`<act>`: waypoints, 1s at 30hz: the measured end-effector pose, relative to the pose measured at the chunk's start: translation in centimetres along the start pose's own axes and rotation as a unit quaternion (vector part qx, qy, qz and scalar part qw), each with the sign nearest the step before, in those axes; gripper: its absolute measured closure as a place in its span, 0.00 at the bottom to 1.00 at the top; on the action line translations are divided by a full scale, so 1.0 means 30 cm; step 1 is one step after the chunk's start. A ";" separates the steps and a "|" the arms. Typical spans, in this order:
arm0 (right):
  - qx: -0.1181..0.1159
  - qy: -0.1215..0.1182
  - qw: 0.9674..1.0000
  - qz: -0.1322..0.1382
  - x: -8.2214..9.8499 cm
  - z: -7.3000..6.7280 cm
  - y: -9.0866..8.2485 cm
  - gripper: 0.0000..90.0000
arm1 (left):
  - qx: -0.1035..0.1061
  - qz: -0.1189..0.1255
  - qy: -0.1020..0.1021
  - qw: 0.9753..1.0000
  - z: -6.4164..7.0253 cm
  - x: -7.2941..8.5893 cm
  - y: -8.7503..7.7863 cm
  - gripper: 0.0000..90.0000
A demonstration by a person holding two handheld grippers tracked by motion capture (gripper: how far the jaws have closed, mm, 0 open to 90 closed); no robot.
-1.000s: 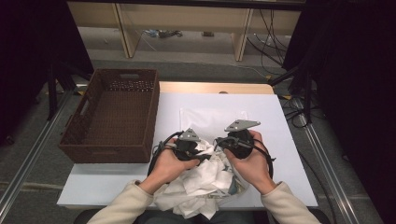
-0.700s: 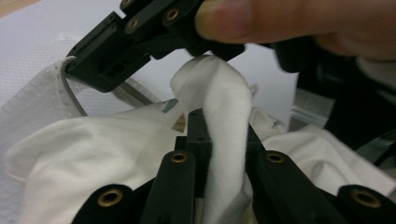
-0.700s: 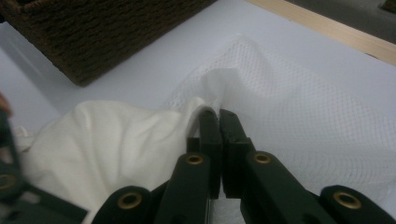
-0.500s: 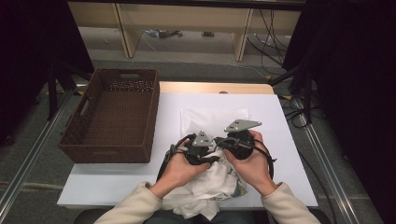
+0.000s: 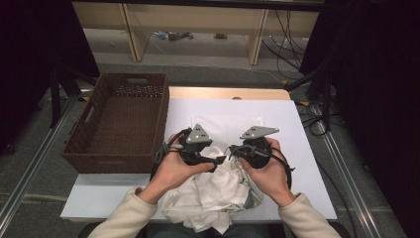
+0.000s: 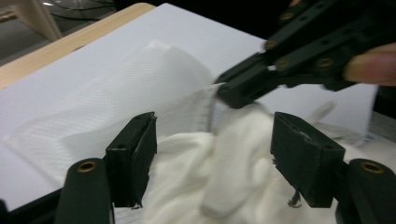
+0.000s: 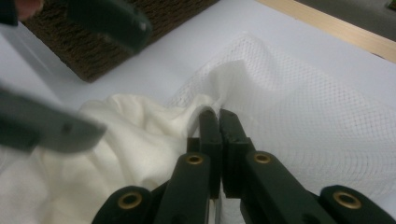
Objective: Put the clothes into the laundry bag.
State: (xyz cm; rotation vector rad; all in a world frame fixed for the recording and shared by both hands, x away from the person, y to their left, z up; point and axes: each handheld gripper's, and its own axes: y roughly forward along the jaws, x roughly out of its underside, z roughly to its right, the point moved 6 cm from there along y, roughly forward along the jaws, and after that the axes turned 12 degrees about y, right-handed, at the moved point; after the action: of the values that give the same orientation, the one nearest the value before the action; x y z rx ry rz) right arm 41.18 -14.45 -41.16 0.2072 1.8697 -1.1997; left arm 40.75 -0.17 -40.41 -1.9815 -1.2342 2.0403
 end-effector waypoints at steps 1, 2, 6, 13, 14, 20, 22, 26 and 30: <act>0.001 0.000 1.000 0.000 0.000 0.000 0.001 1.00 | 0.006 -0.008 -0.010 1.000 -0.010 0.021 0.016 0.32; -0.002 0.003 1.000 -0.004 0.001 -0.002 0.000 1.00 | 0.014 -0.012 -0.015 1.000 -0.015 0.034 0.028 0.31; -0.001 0.011 1.000 -0.007 0.003 -0.002 0.001 1.00 | 0.037 -0.037 -0.064 0.997 -0.038 0.110 0.108 0.29; 0.003 -0.003 1.000 -0.009 0.010 -0.012 0.013 1.00 | 0.062 -0.058 -0.101 0.991 -0.016 0.144 0.182 0.36; 0.002 0.002 1.000 -0.011 0.011 -0.015 0.013 1.00 | 0.064 -0.054 -0.109 0.991 -0.009 0.141 0.189 0.39; 0.000 0.008 1.000 -0.019 0.015 -0.022 0.013 1.00 | 0.076 -0.078 -0.082 0.991 0.017 0.152 0.191 0.66; 0.002 -0.001 1.000 -0.016 0.016 -0.020 0.017 1.00 | 0.068 -0.081 -0.065 0.992 0.023 0.153 0.193 0.75; 0.001 0.004 1.000 -0.018 0.016 -0.017 0.018 1.00 | 0.039 -0.078 -0.021 0.996 0.040 0.137 0.183 0.88; 0.002 0.006 1.000 -0.007 0.002 -0.005 0.005 1.00 | 0.040 -0.048 -0.004 0.998 0.080 0.074 0.127 0.90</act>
State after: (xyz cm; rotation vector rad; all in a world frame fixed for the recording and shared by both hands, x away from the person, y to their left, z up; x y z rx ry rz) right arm 41.14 -14.29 -41.28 0.2038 1.8823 -1.2141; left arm 40.12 -2.76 -44.65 -1.8444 -1.2041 2.0200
